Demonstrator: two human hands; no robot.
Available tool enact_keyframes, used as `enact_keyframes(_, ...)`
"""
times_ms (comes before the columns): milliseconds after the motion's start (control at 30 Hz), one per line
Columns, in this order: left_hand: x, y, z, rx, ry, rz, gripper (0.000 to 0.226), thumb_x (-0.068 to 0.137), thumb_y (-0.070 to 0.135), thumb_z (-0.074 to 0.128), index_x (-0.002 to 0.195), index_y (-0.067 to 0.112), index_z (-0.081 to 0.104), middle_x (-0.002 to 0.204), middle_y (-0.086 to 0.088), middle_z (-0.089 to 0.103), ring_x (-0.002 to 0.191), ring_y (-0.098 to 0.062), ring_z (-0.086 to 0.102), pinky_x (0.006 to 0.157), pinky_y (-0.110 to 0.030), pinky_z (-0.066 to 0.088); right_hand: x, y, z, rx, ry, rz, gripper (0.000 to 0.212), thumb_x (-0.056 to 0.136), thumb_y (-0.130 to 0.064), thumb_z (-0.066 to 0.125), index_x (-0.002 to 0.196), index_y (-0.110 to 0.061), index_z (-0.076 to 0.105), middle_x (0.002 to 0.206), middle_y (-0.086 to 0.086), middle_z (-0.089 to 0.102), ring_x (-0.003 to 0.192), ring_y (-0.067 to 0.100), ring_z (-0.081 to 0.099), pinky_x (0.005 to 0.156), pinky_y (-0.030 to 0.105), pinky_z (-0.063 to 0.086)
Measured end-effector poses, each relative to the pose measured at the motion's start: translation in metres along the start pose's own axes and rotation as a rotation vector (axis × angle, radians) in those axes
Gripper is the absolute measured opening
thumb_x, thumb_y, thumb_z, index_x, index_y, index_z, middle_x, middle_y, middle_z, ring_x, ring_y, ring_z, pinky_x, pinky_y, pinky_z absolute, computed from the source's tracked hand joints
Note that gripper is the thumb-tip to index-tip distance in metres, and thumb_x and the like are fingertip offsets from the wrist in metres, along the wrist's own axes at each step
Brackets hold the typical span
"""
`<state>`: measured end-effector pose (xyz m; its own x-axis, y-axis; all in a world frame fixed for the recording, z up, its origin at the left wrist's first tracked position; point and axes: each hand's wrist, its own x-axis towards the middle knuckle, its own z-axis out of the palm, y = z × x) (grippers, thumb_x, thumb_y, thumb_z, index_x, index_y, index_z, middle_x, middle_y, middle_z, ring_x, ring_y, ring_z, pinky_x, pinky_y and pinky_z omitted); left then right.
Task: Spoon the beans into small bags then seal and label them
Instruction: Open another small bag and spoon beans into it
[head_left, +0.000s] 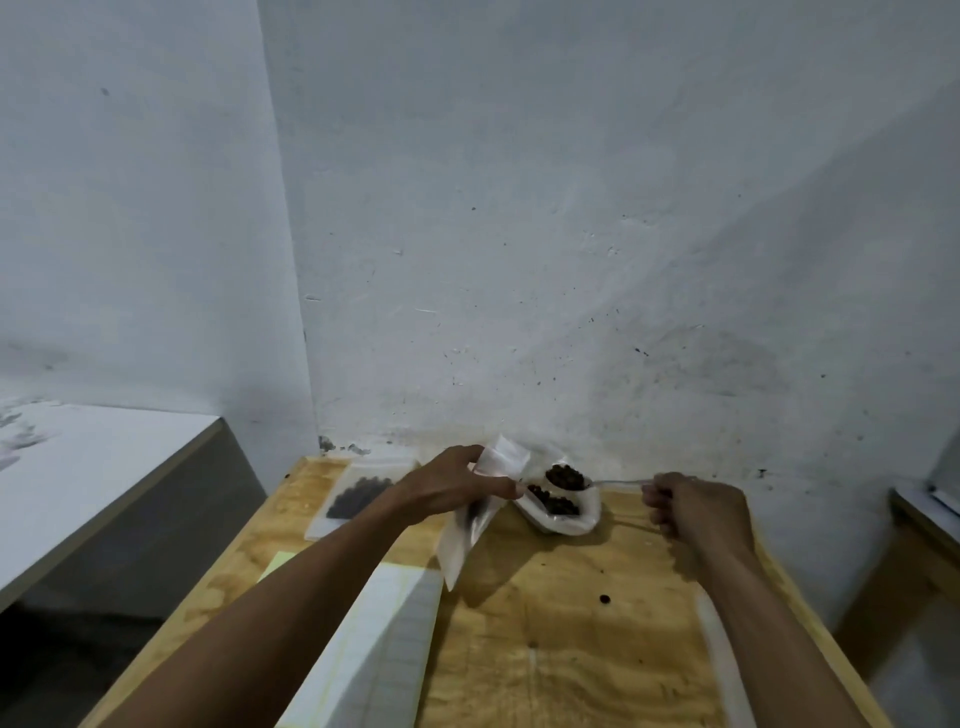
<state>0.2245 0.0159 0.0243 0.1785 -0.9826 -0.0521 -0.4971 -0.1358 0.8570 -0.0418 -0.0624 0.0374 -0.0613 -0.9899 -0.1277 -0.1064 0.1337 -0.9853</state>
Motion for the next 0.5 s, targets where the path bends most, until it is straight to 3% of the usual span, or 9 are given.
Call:
enact_keyframes(133, -0.010, -0.002, -0.001, -0.002, 0.018, -0.026, 0.063, 0.079, 0.046, 0.081, 0.135, 0.024, 0.061, 0.129, 0.008, 0.064, 0.109, -0.012, 0.060, 0.085, -0.026, 0.046, -0.008, -0.021, 0.008, 0.018, -0.054, -0.083, 0.020, 0.092, -0.011, 0.062, 0.082, 0.001, 0.073, 0.070, 0.011, 0.073, 0.051, 0.021, 0.056, 0.048, 0.030, 0.044)
enact_keyframes(267, -0.016, -0.004, -0.001, 0.000, 0.031, -0.064, 0.064, 0.083, 0.043, 0.079, 0.138, 0.022, 0.056, 0.121, 0.013, 0.053, 0.111, -0.012, 0.051, 0.089, -0.027, 0.040, -0.022, -0.027, 0.023, -0.134, -0.120, -0.300, 0.025, 0.094, -0.019, 0.063, 0.077, -0.007, 0.076, 0.067, 0.001, 0.075, 0.053, 0.018, 0.065, 0.057, 0.032, 0.051)
enact_keyframes(400, -0.021, -0.006, -0.009, 0.012, 0.073, -0.124, 0.051, 0.074, 0.048, 0.083, 0.117, 0.026, 0.068, 0.115, 0.007, 0.067, 0.100, -0.011, 0.063, 0.092, -0.033, 0.052, -0.033, -0.028, 0.033, -0.285, -0.123, -0.492, 0.034, 0.095, -0.025, 0.062, 0.065, -0.016, 0.074, 0.062, -0.009, 0.073, 0.053, 0.009, 0.066, 0.064, 0.030, 0.052)
enact_keyframes(500, -0.023, -0.009, -0.012, 0.005, 0.099, -0.149, 0.054, 0.069, 0.050, 0.084, 0.114, 0.025, 0.070, 0.109, 0.002, 0.072, 0.099, -0.016, 0.067, 0.096, -0.041, 0.055, -0.036, -0.028, 0.038, -0.355, -0.093, -0.571, 0.034, 0.096, -0.031, 0.060, 0.064, -0.025, 0.072, 0.064, -0.012, 0.072, 0.067, 0.015, 0.069, 0.070, 0.034, 0.054)
